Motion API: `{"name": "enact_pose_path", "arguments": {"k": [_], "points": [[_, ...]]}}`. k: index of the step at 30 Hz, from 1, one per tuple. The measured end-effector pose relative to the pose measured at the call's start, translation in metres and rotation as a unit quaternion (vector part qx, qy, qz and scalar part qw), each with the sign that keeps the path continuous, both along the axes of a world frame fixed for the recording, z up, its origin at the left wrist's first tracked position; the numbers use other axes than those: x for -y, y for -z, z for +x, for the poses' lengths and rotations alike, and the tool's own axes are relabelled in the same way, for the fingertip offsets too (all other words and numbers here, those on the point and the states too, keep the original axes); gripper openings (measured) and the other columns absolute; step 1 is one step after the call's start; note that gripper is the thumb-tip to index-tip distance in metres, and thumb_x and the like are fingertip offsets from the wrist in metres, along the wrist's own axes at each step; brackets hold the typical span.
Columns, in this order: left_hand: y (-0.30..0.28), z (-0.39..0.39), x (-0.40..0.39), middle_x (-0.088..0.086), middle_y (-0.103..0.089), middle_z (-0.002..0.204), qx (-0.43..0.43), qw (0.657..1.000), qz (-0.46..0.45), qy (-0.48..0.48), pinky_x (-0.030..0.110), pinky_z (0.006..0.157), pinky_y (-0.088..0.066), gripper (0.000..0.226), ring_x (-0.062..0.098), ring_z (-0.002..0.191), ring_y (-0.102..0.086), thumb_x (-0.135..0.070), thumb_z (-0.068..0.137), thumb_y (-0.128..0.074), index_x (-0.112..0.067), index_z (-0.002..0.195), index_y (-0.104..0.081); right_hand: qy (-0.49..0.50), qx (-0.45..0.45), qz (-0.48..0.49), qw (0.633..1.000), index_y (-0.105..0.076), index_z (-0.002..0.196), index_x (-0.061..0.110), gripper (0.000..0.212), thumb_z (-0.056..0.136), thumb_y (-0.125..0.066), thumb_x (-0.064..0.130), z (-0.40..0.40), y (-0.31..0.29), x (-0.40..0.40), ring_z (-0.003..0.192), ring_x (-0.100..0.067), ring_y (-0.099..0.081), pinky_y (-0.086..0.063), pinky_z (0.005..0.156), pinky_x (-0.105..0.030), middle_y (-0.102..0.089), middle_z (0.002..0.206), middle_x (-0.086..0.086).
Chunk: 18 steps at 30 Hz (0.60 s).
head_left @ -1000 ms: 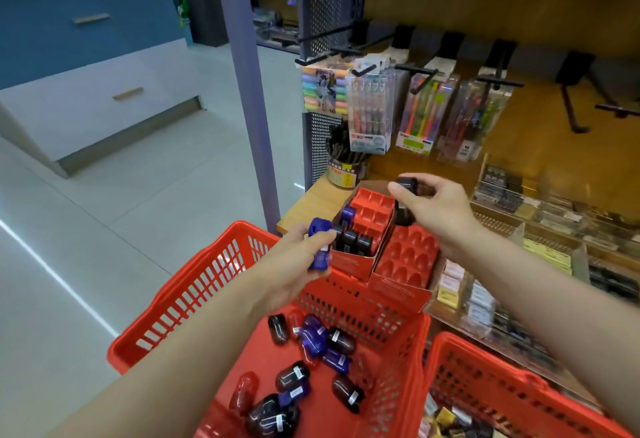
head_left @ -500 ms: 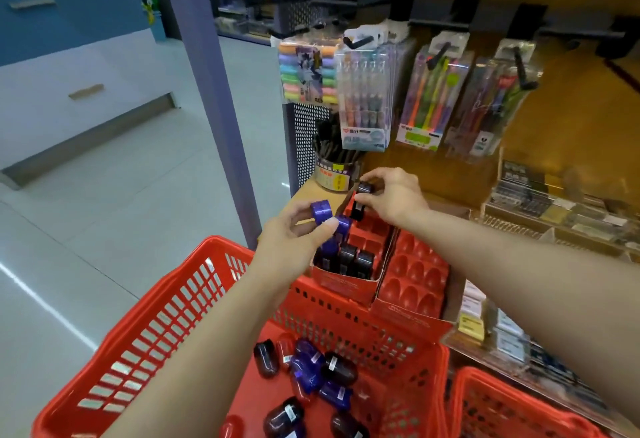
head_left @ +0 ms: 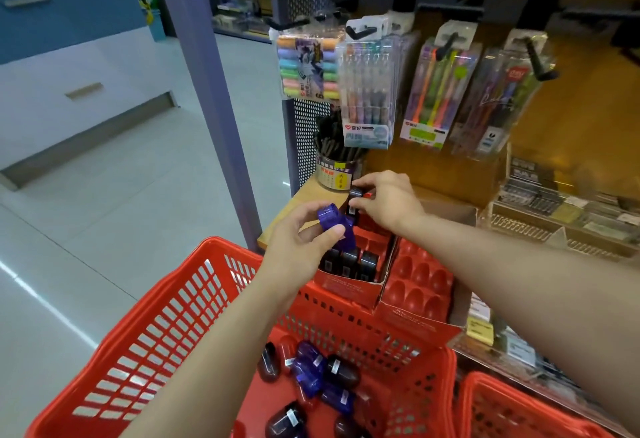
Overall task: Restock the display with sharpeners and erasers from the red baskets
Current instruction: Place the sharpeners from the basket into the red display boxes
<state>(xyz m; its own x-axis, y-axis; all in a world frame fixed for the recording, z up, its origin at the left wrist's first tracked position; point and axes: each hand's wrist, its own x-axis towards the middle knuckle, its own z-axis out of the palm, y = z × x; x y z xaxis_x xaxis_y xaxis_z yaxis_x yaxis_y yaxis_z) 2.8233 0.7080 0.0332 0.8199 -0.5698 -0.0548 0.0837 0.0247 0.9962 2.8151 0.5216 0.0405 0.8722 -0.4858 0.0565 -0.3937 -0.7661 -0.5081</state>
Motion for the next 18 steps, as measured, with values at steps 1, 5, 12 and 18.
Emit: {"name": "enact_pose_path", "arguments": {"k": [1, 5, 12, 18], "points": [[-0.001, 0.002, 0.001, -0.013, -0.075, 0.096, 0.013, 1.0, 0.008, 0.006, 0.005, 0.07, -0.048, 0.033, 0.001, 0.093, -0.07, -0.004, 0.089, -0.068, -0.022, 0.116, -0.062, -0.002, -0.002, -0.005, 1.0, -0.068, 0.123, 0.02, 0.04, 0.084, -0.076, 0.028, 0.0, 0.002, -0.002, 0.123, -0.021, -0.051, -0.039, 0.103, -0.028, -0.065, 0.126, -0.002], [-0.011, 0.015, 0.011, 0.0, -0.07, 0.113, 0.1, 0.992, 0.055, 0.043, 0.011, 0.08, -0.05, 0.035, 0.005, 0.101, -0.067, 0.0, 0.087, -0.069, -0.017, 0.117, -0.062, -0.022, -0.01, -0.002, 1.0, -0.069, 0.121, 0.019, 0.036, 0.086, -0.074, 0.028, -0.001, 0.008, -0.003, 0.123, -0.023, -0.055, -0.043, 0.105, -0.035, -0.065, 0.127, -0.004], [-0.013, 0.032, 0.04, -0.004, -0.065, 0.108, 0.208, 0.957, 0.183, 0.091, 0.03, 0.092, -0.046, 0.035, 0.014, 0.109, -0.06, -0.01, 0.083, -0.077, -0.02, 0.111, -0.058, -0.055, 0.002, 0.064, 0.996, -0.053, 0.139, 0.029, 0.037, 0.103, -0.043, 0.028, -0.018, -0.029, 0.01, 0.121, -0.022, -0.058, -0.044, 0.105, -0.036, -0.062, 0.131, -0.004], [0.001, 0.033, 0.049, -0.006, -0.063, 0.1, 0.26, 0.925, 0.242, 0.136, 0.032, 0.096, -0.047, 0.039, 0.02, 0.109, -0.062, -0.01, 0.081, -0.078, -0.01, 0.115, -0.059, -0.144, -0.086, 0.023, 0.986, -0.064, 0.125, 0.026, 0.047, 0.084, -0.069, 0.05, -0.052, -0.039, 0.01, 0.094, -0.004, -0.066, -0.052, 0.093, -0.026, -0.072, 0.106, 0.008]]}}
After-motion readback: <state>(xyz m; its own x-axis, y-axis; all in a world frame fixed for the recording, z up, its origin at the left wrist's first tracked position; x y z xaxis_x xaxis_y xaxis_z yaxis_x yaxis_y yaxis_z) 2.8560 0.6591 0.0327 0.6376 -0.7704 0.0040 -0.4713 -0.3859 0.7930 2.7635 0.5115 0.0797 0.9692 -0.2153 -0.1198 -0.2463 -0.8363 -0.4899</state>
